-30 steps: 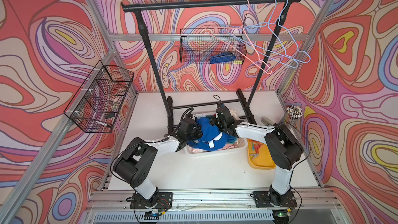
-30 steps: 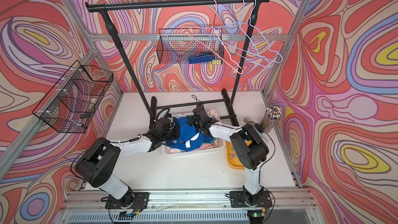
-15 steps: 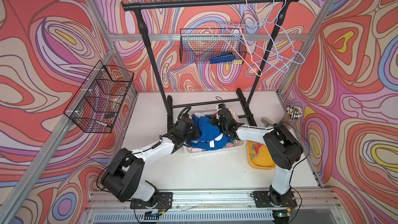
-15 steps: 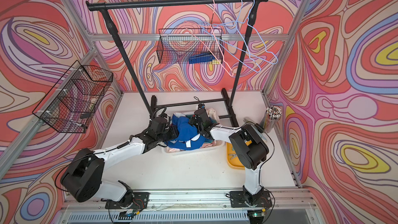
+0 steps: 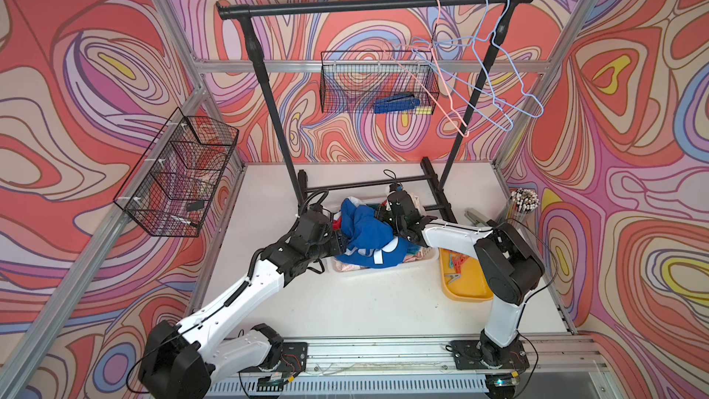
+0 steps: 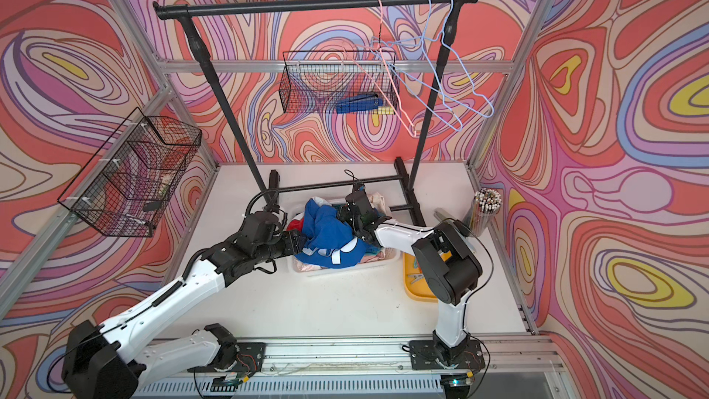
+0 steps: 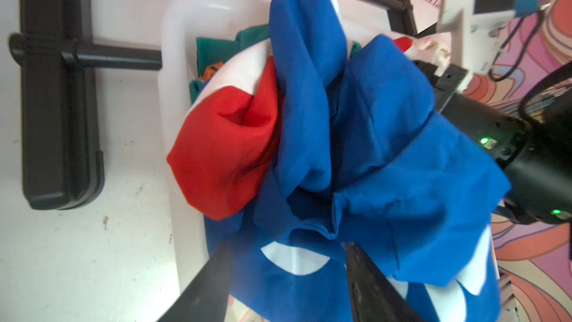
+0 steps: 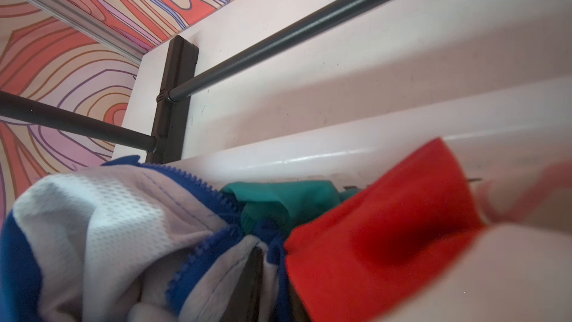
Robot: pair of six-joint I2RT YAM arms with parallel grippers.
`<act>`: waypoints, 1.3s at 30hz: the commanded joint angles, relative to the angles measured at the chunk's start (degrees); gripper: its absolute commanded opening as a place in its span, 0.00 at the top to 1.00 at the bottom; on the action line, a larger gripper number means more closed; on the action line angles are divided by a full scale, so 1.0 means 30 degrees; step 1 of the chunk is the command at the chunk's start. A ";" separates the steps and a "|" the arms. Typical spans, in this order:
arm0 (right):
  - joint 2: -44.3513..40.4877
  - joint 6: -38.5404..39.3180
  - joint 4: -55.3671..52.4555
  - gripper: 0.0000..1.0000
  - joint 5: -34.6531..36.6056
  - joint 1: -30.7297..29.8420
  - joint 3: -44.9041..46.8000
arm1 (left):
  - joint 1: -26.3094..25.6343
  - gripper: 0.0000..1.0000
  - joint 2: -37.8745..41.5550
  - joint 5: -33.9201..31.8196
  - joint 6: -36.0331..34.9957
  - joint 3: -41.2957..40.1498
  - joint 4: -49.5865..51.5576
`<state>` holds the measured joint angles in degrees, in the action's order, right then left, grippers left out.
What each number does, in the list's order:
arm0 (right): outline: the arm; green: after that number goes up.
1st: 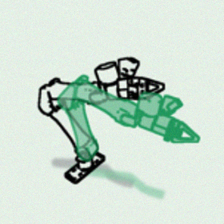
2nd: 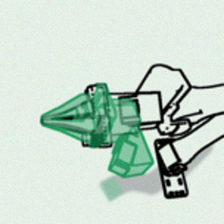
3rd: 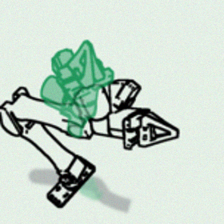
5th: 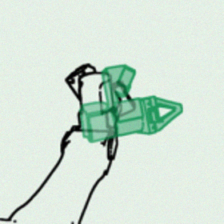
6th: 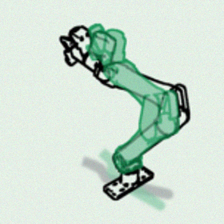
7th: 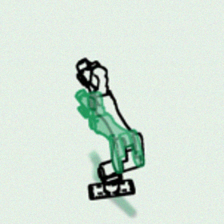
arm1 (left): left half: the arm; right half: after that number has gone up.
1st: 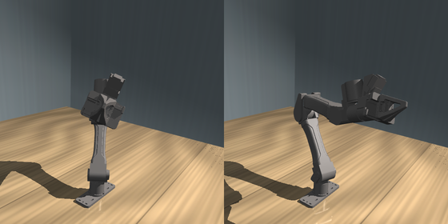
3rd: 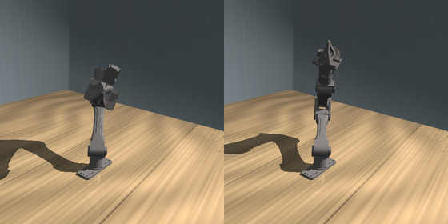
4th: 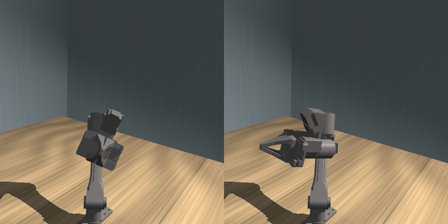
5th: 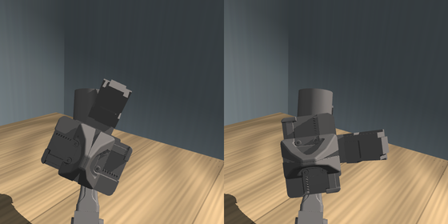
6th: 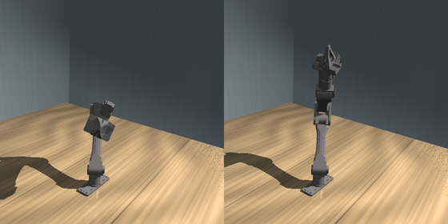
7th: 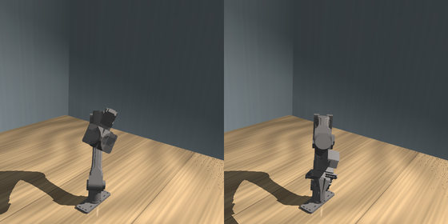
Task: Remove the clothespins securing jackets to the hanger
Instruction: Adjust the jacket in the basket.
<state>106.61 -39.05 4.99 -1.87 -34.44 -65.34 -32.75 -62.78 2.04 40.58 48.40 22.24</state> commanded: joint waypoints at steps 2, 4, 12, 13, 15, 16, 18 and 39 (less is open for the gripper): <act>-0.0247 0.0919 -0.5919 0.71 0.0766 -0.0160 -0.0090 | -0.0025 0.37 -0.0039 -0.0326 -0.1175 0.1912 0.1295; -0.0917 0.1215 -0.6244 0.66 0.0910 -0.0154 -0.0271 | -0.0020 0.36 -0.0487 0.0105 -0.1348 0.2634 0.1390; -0.2765 0.2380 -0.7765 0.55 0.1438 -0.0154 -0.1969 | -0.0027 0.39 -0.2874 0.1670 -0.1792 0.4568 0.0436; -0.2847 0.2529 -0.7894 0.54 0.1403 -0.0167 -0.2233 | -0.0012 0.41 -0.3266 0.1950 -0.1836 0.4692 0.0257; -0.2993 0.2743 -0.8200 0.52 0.1393 -0.0171 -0.2675 | -0.0040 0.44 -0.3931 0.2551 -0.1805 0.4743 -0.0087; -0.3095 0.2850 -0.8378 0.50 0.1439 -0.0163 -0.2887 | -0.0062 0.46 -0.4270 0.2844 -0.1827 0.4713 -0.0295; -0.3315 0.3045 -0.8696 0.46 0.1248 -0.0167 -0.3281 | -0.0122 0.48 -0.4920 0.3168 -0.1857 0.4693 -0.0473; -0.2444 0.3351 -1.0036 0.50 0.1989 0.2715 -0.2774 | -0.1299 0.50 -0.7921 0.2894 -0.2222 0.2823 -0.1493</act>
<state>97.08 -28.77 -24.88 4.60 -25.98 -75.48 -36.12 -84.93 10.94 34.09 58.35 16.99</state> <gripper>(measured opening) 0.512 0.502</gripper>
